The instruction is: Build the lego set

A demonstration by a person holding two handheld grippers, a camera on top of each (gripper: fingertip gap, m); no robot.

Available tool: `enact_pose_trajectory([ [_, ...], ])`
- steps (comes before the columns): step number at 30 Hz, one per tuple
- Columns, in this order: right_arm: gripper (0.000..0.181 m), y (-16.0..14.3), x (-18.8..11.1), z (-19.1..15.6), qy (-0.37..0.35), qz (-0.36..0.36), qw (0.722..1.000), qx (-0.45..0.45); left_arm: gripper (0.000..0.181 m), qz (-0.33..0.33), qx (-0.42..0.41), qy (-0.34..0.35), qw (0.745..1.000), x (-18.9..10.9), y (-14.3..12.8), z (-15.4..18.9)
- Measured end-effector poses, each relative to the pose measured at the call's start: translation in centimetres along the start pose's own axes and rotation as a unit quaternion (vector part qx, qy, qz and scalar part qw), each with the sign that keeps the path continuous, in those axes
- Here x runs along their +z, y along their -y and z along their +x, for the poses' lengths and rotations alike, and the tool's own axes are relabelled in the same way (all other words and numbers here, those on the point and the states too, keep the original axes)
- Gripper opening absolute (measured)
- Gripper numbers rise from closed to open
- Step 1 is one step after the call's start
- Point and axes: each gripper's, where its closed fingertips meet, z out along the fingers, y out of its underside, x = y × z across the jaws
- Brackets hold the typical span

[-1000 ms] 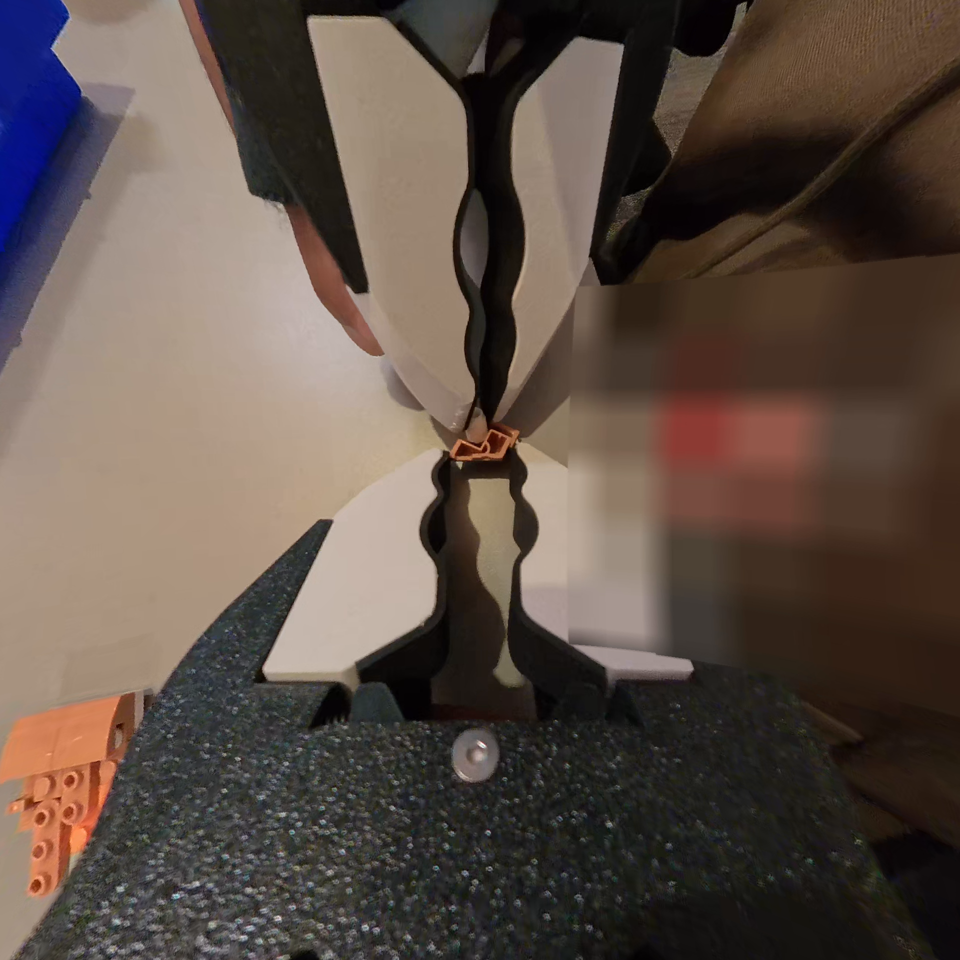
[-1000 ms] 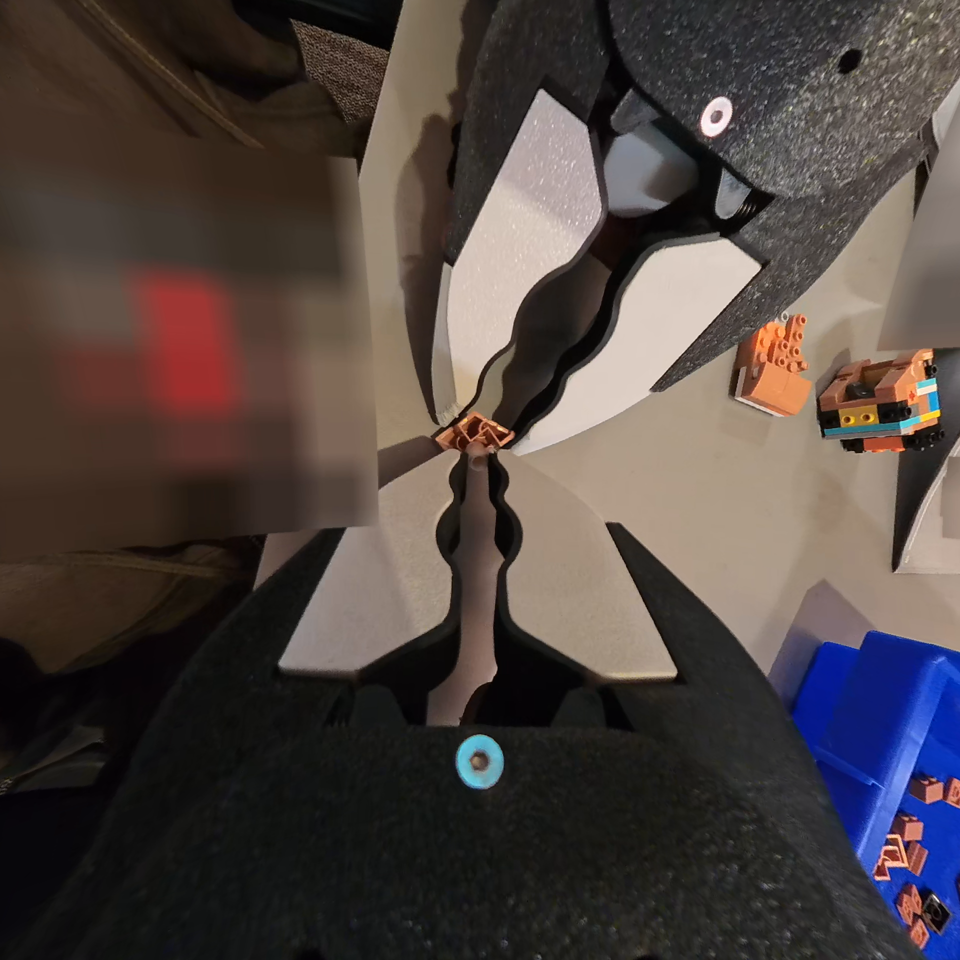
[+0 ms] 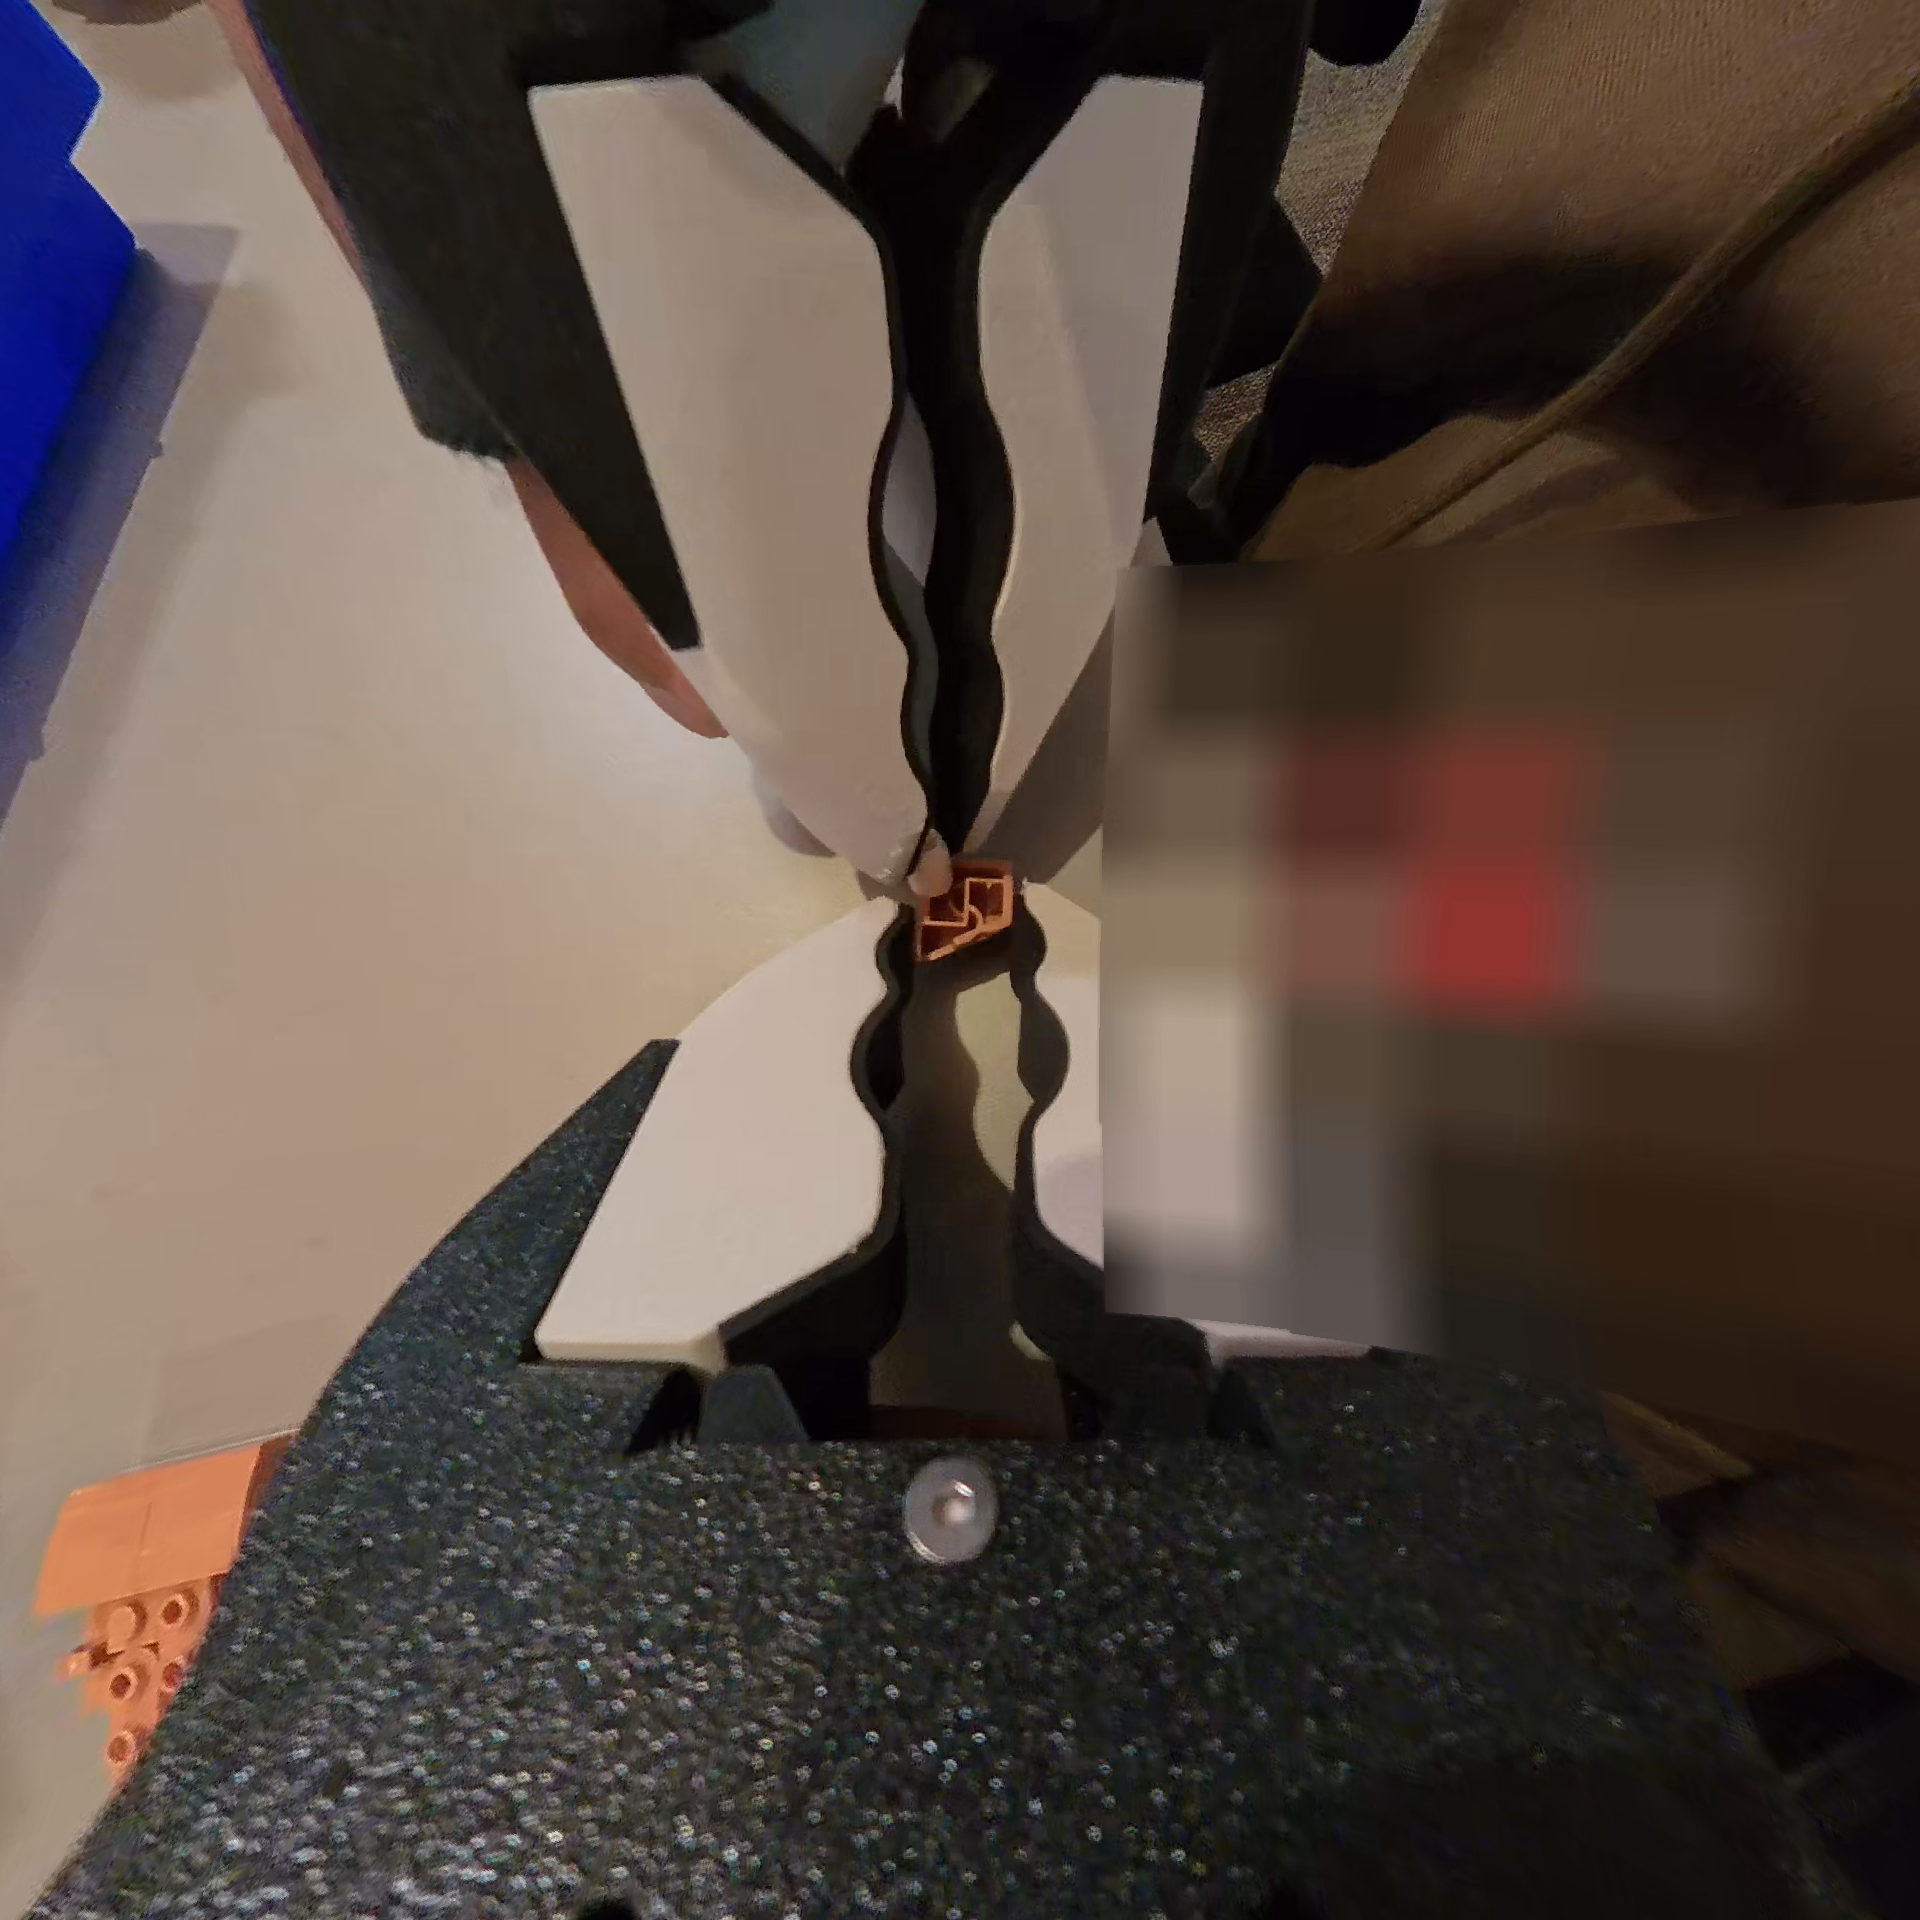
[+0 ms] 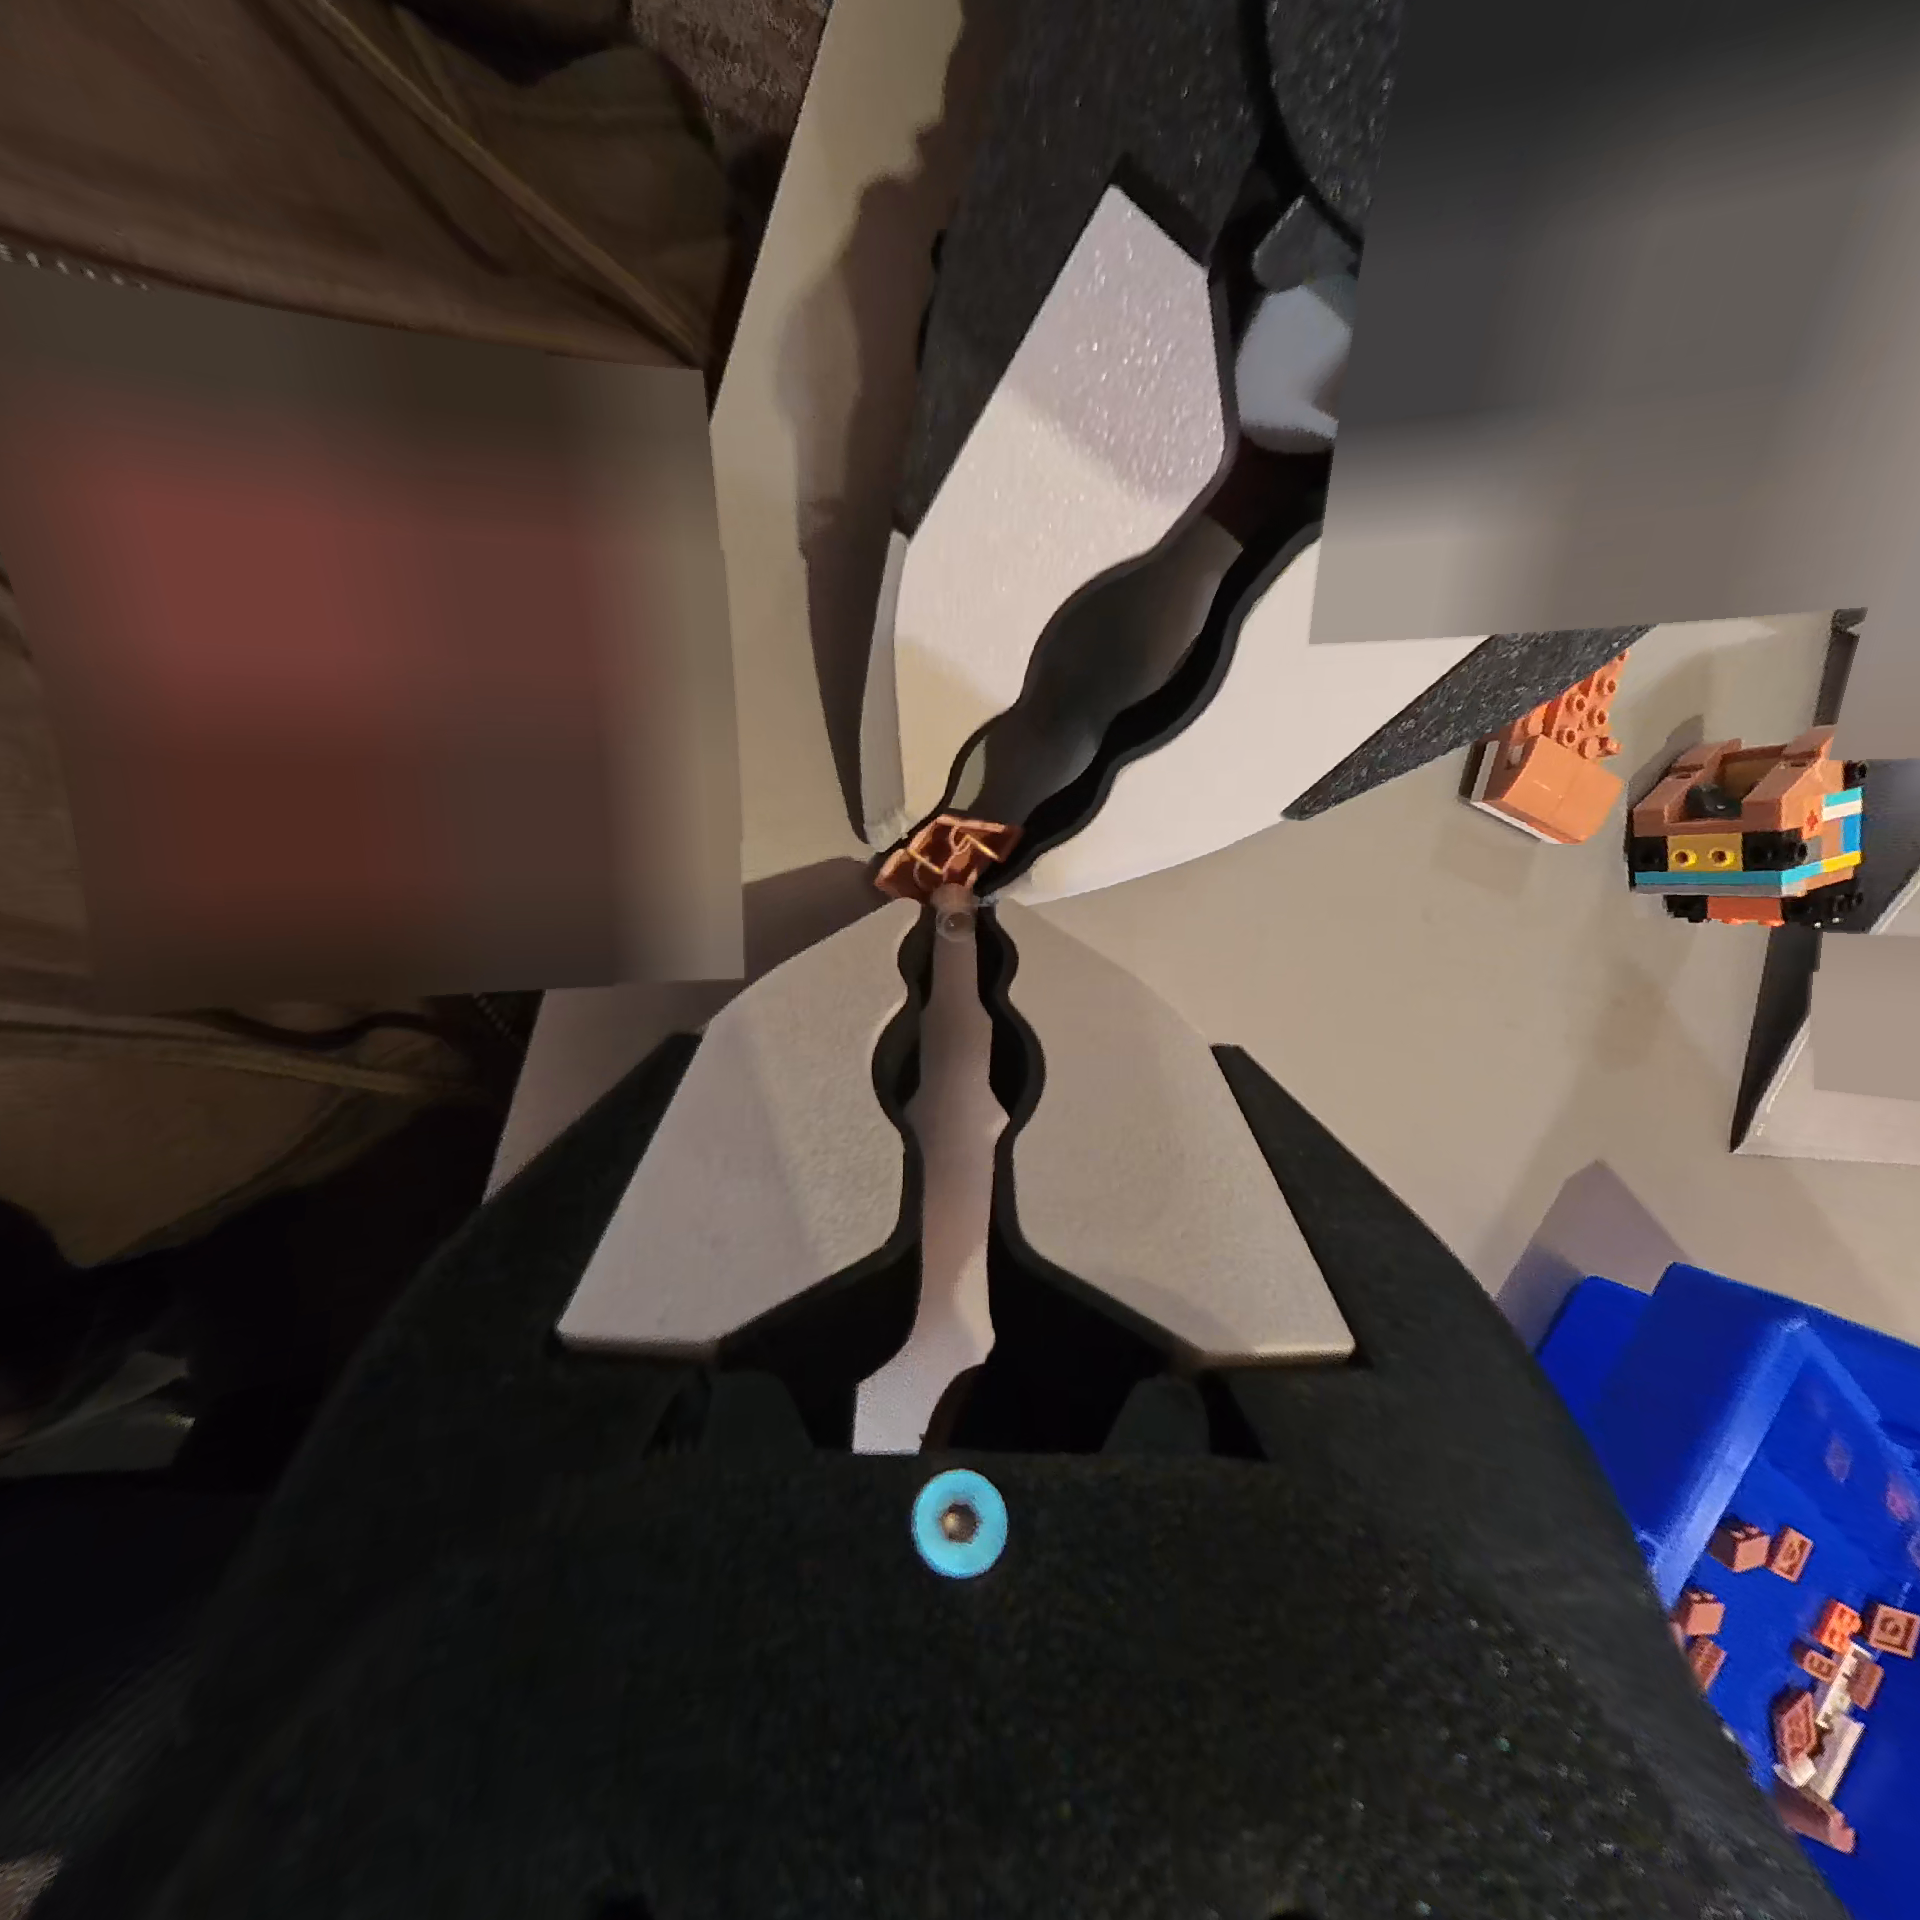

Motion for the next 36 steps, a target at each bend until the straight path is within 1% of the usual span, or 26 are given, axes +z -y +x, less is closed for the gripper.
enact_pose_trajectory([
  [11, 0.007, -0.2, 0.1, -0.2, 0.02, -0.03, 0.999, -0.022, 0.017, 0.006, -0.005, 0.006, 1.0, 0.1, 0.1, -0.1],
  [21, 0.007, 0.1, 0.2, 0.0, 0.018, -0.026, 0.999, -0.022, 0.016, 0.022, -0.008, 0.013, 1.0, 0.0, 0.3, -0.2],
  [26, 0.007, 0.4, -0.6, 0.5, 0.009, -0.019, 1.0, -0.022, 0.017, 0.054, -0.012, 0.015, 0.998, -0.7, 0.9, -0.4],
  [36, 0.007, 0.2, -0.8, 0.6, 0.011, -0.037, 0.999, -0.033, 0.017, 0.059, -0.008, 0.02, 0.998, -0.9, 1.0, -0.5],
])
